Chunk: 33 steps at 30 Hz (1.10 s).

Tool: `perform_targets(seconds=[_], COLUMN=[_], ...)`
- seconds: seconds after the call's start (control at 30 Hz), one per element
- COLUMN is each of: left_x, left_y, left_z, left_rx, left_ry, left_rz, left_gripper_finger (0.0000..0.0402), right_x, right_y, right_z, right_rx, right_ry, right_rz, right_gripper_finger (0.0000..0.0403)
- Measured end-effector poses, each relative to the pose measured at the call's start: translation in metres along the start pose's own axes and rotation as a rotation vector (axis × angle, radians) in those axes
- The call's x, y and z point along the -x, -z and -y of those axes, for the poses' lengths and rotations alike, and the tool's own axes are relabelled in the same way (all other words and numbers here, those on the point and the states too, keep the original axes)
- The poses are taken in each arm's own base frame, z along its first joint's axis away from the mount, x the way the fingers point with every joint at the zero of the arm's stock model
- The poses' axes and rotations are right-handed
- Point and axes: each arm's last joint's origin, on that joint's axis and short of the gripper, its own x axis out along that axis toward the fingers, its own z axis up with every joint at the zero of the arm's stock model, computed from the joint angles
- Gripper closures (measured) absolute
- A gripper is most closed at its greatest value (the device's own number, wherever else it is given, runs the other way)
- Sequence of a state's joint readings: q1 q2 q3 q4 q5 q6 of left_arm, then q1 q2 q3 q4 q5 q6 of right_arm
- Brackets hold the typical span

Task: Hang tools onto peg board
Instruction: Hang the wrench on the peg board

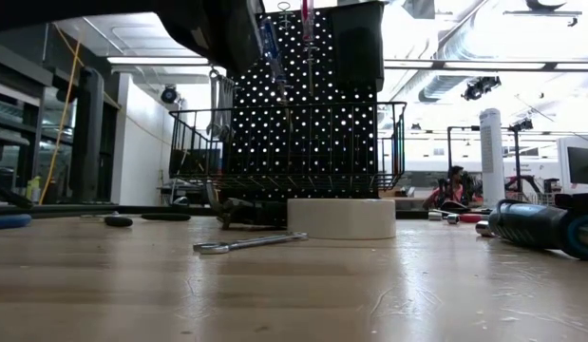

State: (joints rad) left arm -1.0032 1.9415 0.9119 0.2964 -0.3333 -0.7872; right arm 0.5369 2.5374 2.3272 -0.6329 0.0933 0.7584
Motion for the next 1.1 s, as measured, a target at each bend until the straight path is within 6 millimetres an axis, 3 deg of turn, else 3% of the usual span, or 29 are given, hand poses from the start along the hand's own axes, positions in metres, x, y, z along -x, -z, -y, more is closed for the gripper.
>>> perform_targets(seconds=[0.47, 0.77, 1.1], left_x=[-0.008, 0.002, 0.005], left_y=[-0.002, -0.01, -0.002], left_z=[-0.009, -0.001, 0.0], left_rx=[0.019, 0.027, -0.029], left_ry=[-0.02, 0.022, 0.01], left_rz=[-0.008, 0.018, -0.038], left_gripper_finger=[0.0401, 0.0401, 0.0401], right_x=[0.006, 0.006, 0.006], right_y=[-0.002, -0.002, -0.002], right_z=[0.003, 0.003, 0.004], right_rx=[0.056, 0.064, 0.06], right_ry=[-0.008, -0.004, -0.001], right_rz=[-0.05, -0.055, -0.056], right_gripper_finger=[0.0187, 0.0187, 0.0187])
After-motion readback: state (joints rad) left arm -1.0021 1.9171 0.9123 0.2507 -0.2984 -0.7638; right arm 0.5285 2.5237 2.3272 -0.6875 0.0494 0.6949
